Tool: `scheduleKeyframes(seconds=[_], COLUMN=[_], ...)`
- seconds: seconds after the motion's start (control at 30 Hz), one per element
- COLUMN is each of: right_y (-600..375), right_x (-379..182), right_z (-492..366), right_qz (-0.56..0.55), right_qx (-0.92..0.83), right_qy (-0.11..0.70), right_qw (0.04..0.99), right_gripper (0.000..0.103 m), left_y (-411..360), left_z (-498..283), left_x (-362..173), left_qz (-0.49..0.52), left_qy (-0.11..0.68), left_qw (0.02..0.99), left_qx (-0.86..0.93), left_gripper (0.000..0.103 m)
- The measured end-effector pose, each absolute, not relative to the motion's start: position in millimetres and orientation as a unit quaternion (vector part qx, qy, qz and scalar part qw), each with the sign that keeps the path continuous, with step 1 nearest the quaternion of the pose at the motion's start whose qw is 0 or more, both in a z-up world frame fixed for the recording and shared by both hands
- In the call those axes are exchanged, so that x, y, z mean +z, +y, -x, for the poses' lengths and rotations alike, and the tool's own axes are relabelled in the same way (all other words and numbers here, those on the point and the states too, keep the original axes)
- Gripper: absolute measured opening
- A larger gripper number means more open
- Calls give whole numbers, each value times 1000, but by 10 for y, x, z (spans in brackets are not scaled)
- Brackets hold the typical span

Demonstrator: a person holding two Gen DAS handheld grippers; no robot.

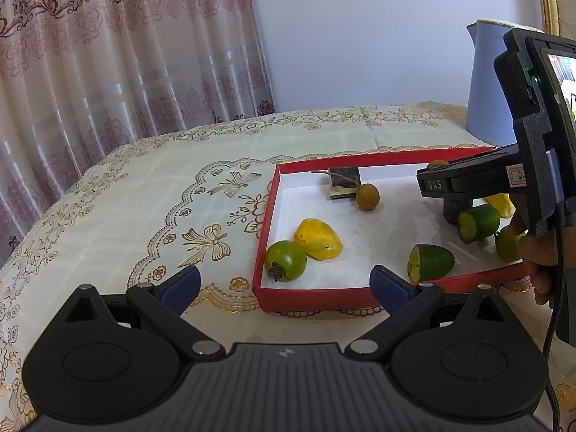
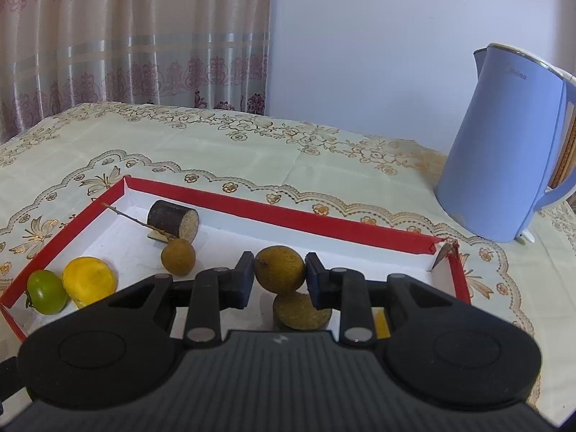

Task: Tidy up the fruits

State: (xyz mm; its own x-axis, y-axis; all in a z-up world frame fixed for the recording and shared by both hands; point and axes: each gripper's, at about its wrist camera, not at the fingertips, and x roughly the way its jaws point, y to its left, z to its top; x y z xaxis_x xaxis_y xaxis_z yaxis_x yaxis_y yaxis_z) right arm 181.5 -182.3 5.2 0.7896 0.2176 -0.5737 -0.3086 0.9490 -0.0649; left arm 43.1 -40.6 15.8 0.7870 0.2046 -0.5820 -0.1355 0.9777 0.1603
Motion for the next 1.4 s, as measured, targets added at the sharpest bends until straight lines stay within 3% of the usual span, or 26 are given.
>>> scheduleKeyframes(seconds=[0.17,0.7,0.93,1.13,1.4], right_y=[-1816,-1946,-2147,-2373,-2637], right_x=[73,201,379,455,368], right_z=[-1800,-1643,-1255,-739,-269], right_qz=[78,64,59,44,-6], right_qx=[138,136,117,102,87], right_qy=[289,276,241,208,201], right_qw=[944,949,962,972,976], right_gripper=[38,40,73,93,103], left_y=[-404,-421,-459,-504,-501], left_z=[-423,-407,-390,-403,-412], left_x=[162,188,207,192,172], left_qz=[-55,-54,-55,-52,-34], left_qy=[314,313,307,308,302], left_qw=[944,944,946,946,951], left_qx=[91,93,90,81,58], left_gripper=[101,101,101,101,101])
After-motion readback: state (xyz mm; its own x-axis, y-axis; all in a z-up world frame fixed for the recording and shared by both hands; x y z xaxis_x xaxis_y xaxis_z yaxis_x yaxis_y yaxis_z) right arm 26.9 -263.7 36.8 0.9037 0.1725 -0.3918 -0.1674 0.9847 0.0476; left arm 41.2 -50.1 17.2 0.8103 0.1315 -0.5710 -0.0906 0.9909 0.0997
